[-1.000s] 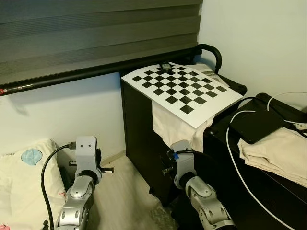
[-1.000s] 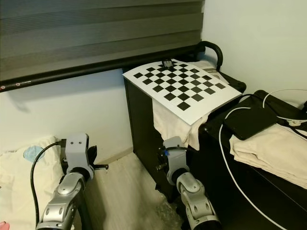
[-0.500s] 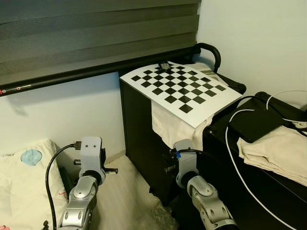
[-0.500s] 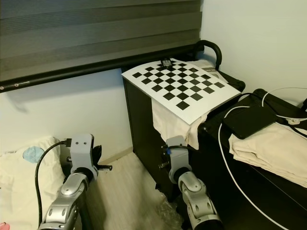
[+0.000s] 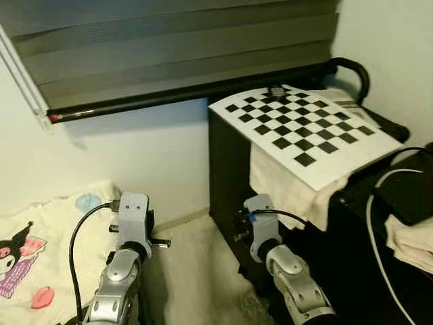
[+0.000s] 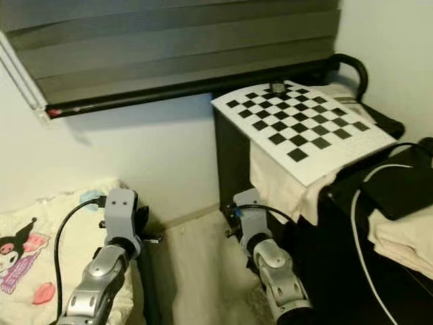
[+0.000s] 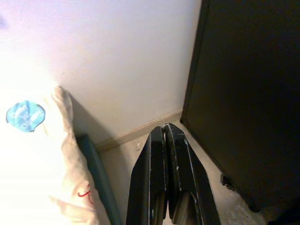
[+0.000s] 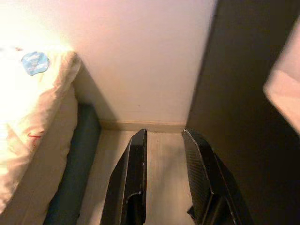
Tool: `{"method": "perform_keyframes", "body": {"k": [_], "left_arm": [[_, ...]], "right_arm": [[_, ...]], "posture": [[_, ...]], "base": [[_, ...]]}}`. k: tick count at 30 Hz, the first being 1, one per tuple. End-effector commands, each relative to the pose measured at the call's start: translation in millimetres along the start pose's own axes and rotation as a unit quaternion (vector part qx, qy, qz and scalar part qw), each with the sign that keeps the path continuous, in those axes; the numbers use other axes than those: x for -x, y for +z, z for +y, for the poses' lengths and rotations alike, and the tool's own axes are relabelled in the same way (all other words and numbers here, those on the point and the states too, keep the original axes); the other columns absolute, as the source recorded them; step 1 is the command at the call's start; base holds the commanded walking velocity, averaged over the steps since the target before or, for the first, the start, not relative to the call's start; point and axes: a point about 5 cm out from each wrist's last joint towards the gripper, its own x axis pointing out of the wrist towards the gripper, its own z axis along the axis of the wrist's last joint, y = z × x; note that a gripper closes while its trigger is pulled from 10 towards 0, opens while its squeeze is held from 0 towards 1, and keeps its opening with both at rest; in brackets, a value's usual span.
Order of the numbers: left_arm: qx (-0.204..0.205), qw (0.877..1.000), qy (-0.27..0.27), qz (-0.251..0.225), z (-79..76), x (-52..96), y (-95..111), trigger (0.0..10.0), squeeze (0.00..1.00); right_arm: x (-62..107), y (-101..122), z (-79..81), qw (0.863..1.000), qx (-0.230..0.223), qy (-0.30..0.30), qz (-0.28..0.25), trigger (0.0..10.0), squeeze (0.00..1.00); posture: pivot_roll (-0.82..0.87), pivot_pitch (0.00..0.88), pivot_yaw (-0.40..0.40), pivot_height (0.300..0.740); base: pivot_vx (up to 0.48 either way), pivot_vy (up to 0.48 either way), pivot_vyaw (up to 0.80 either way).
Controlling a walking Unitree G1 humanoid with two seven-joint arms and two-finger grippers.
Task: Clean up the room
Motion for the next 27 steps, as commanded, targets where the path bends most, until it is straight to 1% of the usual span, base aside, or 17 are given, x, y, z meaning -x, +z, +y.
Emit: {"method": "perform_keyframes", "body": {"k": [1, 8, 10, 11, 13, 15, 17, 18, 26, 27], "left_arm": [[-0.003, 1.0, -0.002, 0.001, 0.4, 2.6, -1.6, 10.0, 0.0], [0.006, 1.0, -0.015, 0.011, -4.1, 2.4, -2.1, 10.0, 0.0], [0.013, 1.0, -0.014, 0.015, -4.6, 2.6, -2.7, 10.0, 0.0], [0.018, 1.0, 0.004, 0.025, -2.6, 2.7, -3.5, 10.0, 0.0], [0.015, 1.0, 0.005, 0.026, -2.7, 2.5, -3.8, 10.0, 0.0], [-0.001, 1.0, -0.003, 0.027, -3.8, 2.1, -4.4, 10.0, 0.0], [-0.009, 1.0, -0.009, 0.026, -4.6, 2.4, -5.1, 10.0, 0.0], [-0.01, 1.0, -0.012, 0.024, -5.2, 2.7, -5.4, 10.0, 0.0], [-0.01, 1.0, -0.011, 0.026, -5.3, 4.5, -6.3, 10.0, 0.0], [-0.012, 0.999, -0.009, 0.029, -5.3, 4.9, -6.8, 10.0, 0.0]], "right_arm": [[1.1, -0.6, 1.6, 1.0, -0.005, 0.001, -0.005, 10.0, 0.0], [0.9, 0.5, 1.1, 1.0, -0.007, -0.003, -0.01, 10.0, 0.0], [0.8, 0.9, 1.3, 1.0, -0.007, -0.004, -0.011, 10.0, 0.0], [0.3, 1.6, 1.8, 1.0, -0.007, -0.003, -0.013, 10.0, 0.0], [0.2, 1.8, 1.8, 1.0, -0.007, -0.004, -0.013, 10.0, 0.0], [0.1, 1.7, 1.5, 1.0, -0.012, -0.008, -0.014, 10.0, 0.0], [0.6, 0.2, -0.2, 0.999, -0.031, -0.019, -0.013, 10.0, 0.0], [1.0, -1.2, -2.2, 0.999, -0.034, -0.026, -0.008, 10.0, 0.0], [1.7, -3.3, -4.2, 0.999, -0.029, -0.03, -0.002, 10.0, 0.0], [1.8, -3.3, -3.9, 0.999, -0.029, -0.029, -0.003, 10.0, 0.0]], "posture": [[-0.05, 0.103, 0.023, 0.74], [-0.05, 0.1, 0.027, 0.74], [-0.05, 0.1, 0.027, 0.74], [-0.05, 0.096, 0.033, 0.74], [-0.05, 0.096, 0.033, 0.74], [-0.05, 0.093, 0.035, 0.74], [-0.05, 0.092, 0.034, 0.74], [-0.06, 0.091, 0.033, 0.74], [-0.06, 0.09, 0.032, 0.74], [-0.06, 0.09, 0.032, 0.74]], "base": [[0.0, 0.0, 0.8], [0.0, 0.0, 0.8], [0.0, 0.0, 0.8], [0.0, 0.0, 0.8], [0.0, 0.0, 0.8], [0.0, 0.0, 0.8], [0.0, 0.0, 0.0], [0.0, 0.0, 0.0], [0.0, 0.0, 0.0], [0.0, -0.386, 0.0]]}}
